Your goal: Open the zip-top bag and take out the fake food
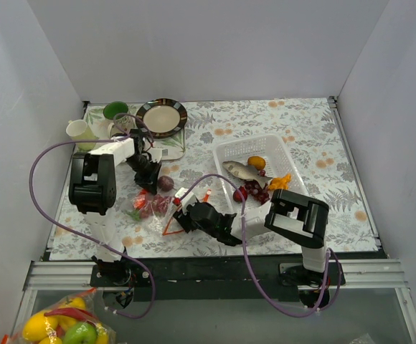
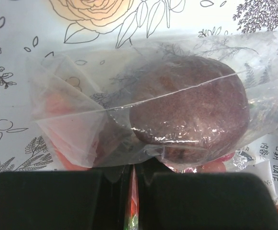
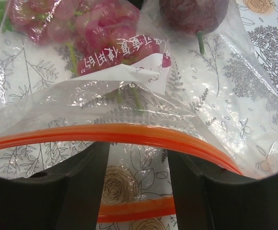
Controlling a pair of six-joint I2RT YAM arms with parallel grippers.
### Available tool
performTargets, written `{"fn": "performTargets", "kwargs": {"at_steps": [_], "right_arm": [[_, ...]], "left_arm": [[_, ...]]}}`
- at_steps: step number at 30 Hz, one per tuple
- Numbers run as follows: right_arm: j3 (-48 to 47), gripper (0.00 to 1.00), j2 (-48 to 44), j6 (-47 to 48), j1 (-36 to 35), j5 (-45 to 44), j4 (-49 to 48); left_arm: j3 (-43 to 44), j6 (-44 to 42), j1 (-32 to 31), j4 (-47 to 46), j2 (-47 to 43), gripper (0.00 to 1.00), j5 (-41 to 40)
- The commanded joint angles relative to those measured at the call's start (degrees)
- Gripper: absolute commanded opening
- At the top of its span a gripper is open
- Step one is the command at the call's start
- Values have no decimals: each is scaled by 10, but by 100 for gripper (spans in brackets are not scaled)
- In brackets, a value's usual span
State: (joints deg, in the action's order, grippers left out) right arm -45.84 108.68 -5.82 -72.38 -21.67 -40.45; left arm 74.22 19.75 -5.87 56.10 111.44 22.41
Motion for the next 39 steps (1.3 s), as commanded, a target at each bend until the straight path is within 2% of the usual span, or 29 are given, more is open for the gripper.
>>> {"fn": "performTargets", "kwargs": {"at_steps": [1, 10, 13, 16, 17, 19, 20, 24, 28, 39], "right_arm": [[3, 58, 4, 10, 1, 1, -78], [-79, 56, 67, 32, 4, 37, -54], [-92, 51, 79, 27, 12, 49, -53], [-105, 35, 87, 20, 18, 58, -46], [-108, 21, 87, 17, 19, 58, -42], [-103, 4, 81, 16, 21, 57, -38], [-101, 1, 78, 13, 21, 55, -36], [-66, 1, 41, 4, 20, 46, -18], [-1, 1, -49, -20, 11, 37, 3], [61, 1, -224, -82, -67, -61, 192]], "left_arm": [[14, -1, -13, -8, 4, 0, -22], [15, -1, -19, -5, 8, 0, -28], [15, -1, -20, -5, 8, 0, -27], [13, -2, -21, -3, 6, 0, -28], [12, -3, -21, -3, 6, 0, -29], [14, -4, -22, -2, 6, 0, -31], [13, -4, -21, -2, 4, 0, -32], [15, -6, -22, -3, -3, 0, -29], [14, -1, -16, -11, -15, 0, -35], [38, 4, -14, -9, -59, 0, -33]]}}
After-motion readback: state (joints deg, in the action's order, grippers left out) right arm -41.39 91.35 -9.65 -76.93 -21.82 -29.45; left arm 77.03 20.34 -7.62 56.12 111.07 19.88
